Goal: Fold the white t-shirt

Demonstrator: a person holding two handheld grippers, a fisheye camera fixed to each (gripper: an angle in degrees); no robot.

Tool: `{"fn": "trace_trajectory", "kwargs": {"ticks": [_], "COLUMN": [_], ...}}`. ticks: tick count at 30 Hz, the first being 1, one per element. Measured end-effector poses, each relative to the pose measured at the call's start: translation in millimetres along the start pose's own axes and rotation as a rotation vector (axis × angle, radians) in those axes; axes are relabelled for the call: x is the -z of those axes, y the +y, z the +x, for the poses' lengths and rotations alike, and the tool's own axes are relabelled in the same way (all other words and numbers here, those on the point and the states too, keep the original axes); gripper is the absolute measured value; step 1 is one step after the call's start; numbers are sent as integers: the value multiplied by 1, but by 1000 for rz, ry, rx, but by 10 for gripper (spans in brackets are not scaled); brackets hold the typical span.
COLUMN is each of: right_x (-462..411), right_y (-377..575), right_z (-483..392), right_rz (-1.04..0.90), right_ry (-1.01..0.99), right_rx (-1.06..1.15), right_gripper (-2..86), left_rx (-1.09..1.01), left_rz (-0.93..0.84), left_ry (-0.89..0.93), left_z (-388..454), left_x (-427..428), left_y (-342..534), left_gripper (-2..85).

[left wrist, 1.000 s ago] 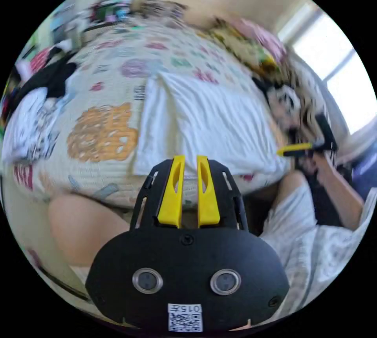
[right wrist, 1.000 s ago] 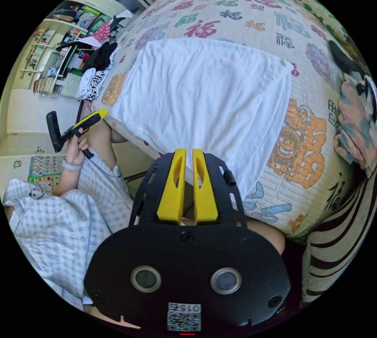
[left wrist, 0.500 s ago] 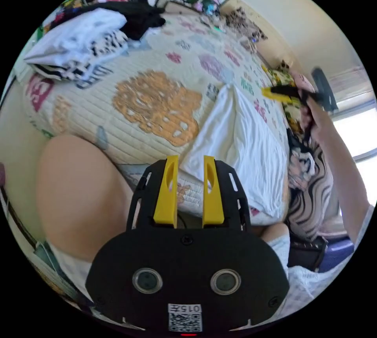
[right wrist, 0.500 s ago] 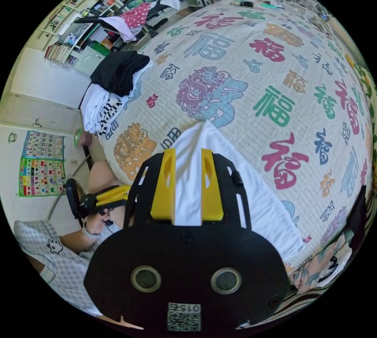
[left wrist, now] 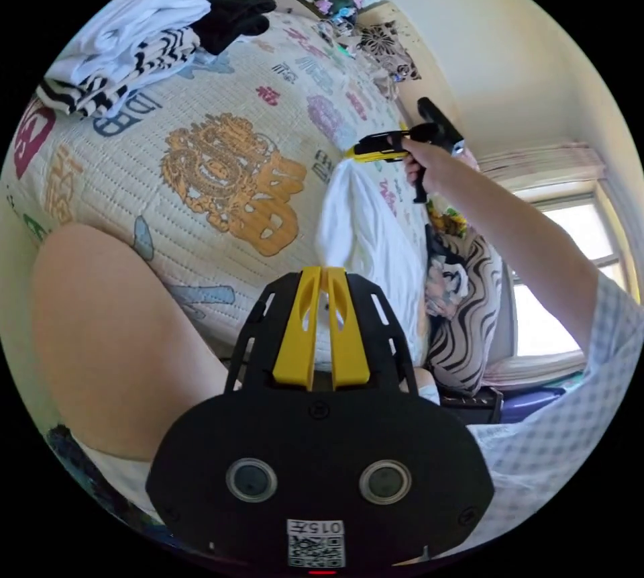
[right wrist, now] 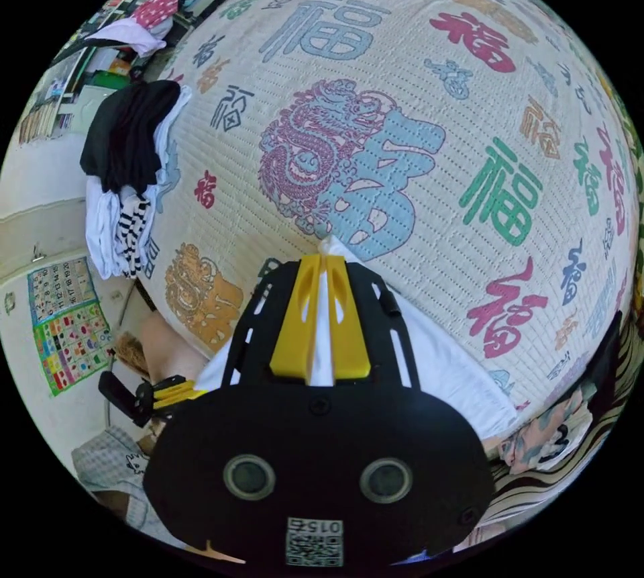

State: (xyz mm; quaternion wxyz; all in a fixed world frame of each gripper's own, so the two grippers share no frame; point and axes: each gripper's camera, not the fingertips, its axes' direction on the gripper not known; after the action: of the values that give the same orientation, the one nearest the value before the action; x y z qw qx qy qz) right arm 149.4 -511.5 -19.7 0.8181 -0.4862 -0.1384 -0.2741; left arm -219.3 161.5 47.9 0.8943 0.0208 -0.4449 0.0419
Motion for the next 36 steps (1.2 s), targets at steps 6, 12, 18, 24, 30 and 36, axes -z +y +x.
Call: {"fn": "trace_trajectory", "kwargs": {"ticks": [6,12,18,24,30,36], "right_x": [31,77,96,61,-5,-36], "right_y": [30,101,207,294,342,378], "right_z": [21,102,230,369,475,526], "right_rz": [116,216,309,344,344,418], "right_ry": [-239,-434,-478,-536,-645,-711], "right_rx": [131,186,149,75,-34,-81], "right_gripper": [4,4,4,4,6,35], "left_rx": [-186,-454,-787,-1131,-1275,-1276], "left_rz": [23,-23,-167,-381,-535,-623], "left_ry": [-52,-86,7,27,-51,-96], "left_z": [27,100,206,290,319,328], "left_x": [39,29,-51,-181,-288,-347], "left_y": [9,36,77,133,170,171], "left_gripper": [-5,-3,-3,-1,5,54]}}
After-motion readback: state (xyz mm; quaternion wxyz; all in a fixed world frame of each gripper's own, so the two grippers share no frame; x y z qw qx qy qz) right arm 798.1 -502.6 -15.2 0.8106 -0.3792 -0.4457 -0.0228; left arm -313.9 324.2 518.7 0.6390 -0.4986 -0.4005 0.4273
